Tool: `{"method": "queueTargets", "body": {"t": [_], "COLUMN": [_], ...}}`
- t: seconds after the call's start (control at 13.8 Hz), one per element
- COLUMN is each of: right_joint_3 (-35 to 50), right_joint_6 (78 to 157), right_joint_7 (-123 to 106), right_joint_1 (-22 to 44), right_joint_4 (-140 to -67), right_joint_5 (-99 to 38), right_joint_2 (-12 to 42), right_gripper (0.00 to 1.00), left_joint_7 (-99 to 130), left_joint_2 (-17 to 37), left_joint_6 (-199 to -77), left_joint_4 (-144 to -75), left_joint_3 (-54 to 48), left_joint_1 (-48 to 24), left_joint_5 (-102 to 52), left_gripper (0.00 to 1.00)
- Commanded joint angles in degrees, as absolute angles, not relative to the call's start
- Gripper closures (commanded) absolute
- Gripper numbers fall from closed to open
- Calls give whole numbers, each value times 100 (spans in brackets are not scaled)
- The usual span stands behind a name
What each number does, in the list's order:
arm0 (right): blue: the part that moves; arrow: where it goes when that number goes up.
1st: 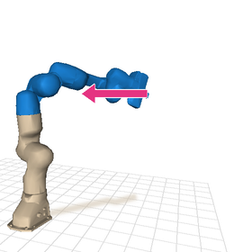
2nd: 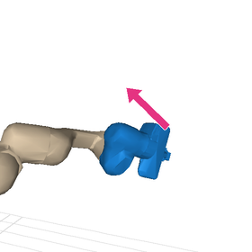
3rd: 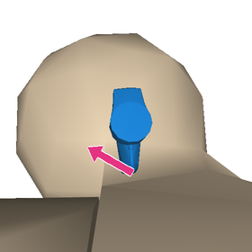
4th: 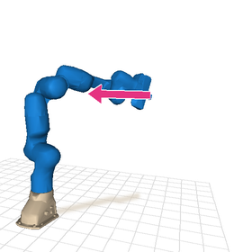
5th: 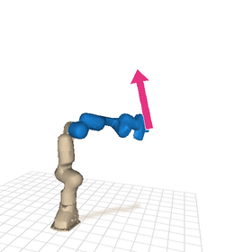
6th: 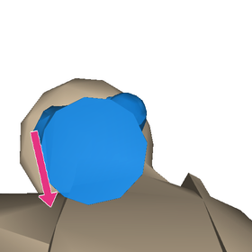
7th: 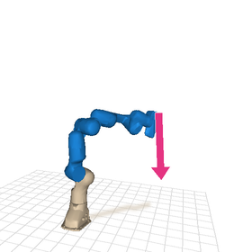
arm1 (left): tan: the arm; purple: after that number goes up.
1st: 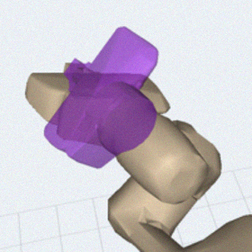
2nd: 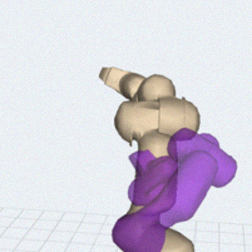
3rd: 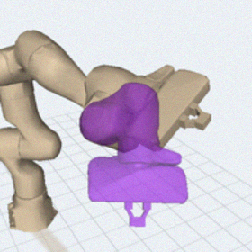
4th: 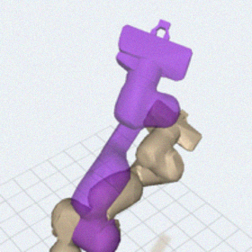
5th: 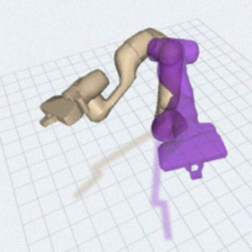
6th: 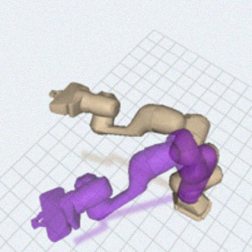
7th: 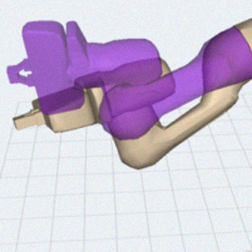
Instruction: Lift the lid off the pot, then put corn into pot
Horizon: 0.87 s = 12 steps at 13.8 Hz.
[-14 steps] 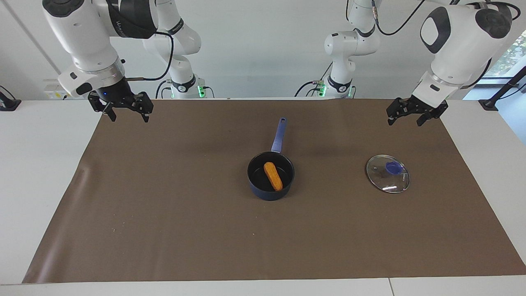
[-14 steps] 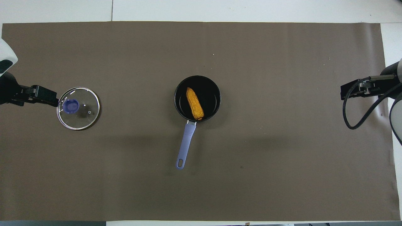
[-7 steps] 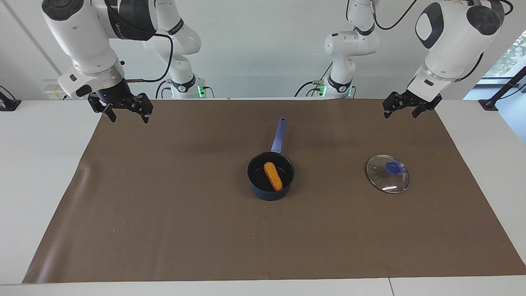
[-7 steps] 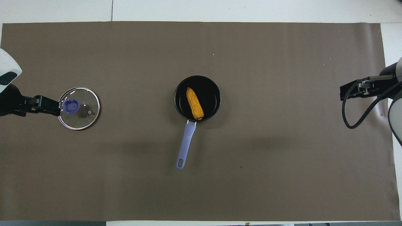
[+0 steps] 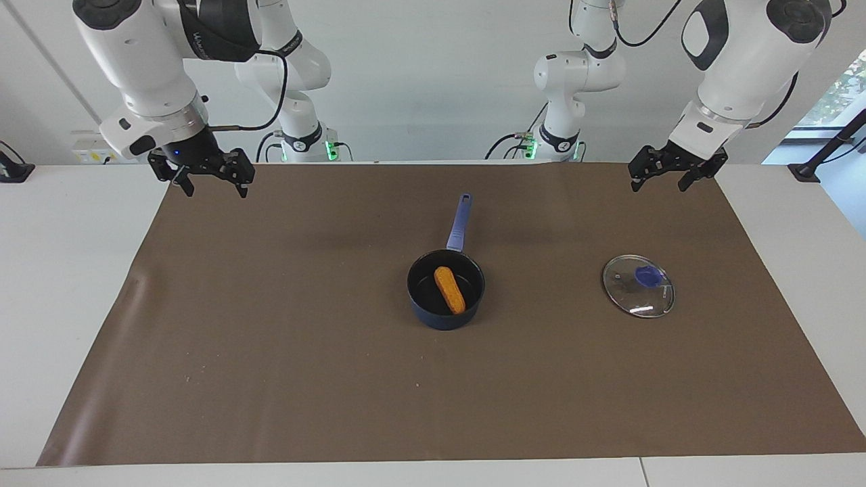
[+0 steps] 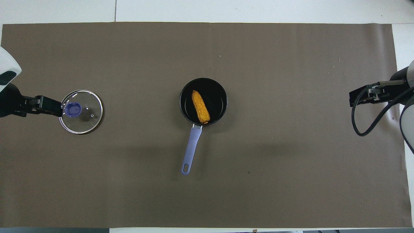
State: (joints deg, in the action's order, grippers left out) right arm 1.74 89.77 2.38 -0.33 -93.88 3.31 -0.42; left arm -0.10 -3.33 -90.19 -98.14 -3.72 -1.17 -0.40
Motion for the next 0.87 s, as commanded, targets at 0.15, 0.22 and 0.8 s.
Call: {"method": "queueTargets", "body": {"t": [0.15, 0.22, 0.8], "right_joint_3": [202, 202, 167], "right_joint_6": [8833, 8824, 8622], "right_joint_7": [-193, -176, -202], "right_joint_1": [-70, -62, -220], "right_joint_4": [-9422, -9431, -9238], "right_joint_5": [246, 246, 246], "right_joint_2": [-123, -123, -70], "right_gripper": [0, 0, 0], "left_joint_7": [62, 35, 62], "left_joint_2": [-334, -334, -334], "left_joint_6": [-8991, -8991, -8982], "left_joint_4": [-9817, -9809, -9826], "left_joint_3": [-316, -316, -316], "left_joint_1": [-176, -150, -193], "left_joint_5": [26, 26, 26], "left_gripper": [0, 0, 0]}}
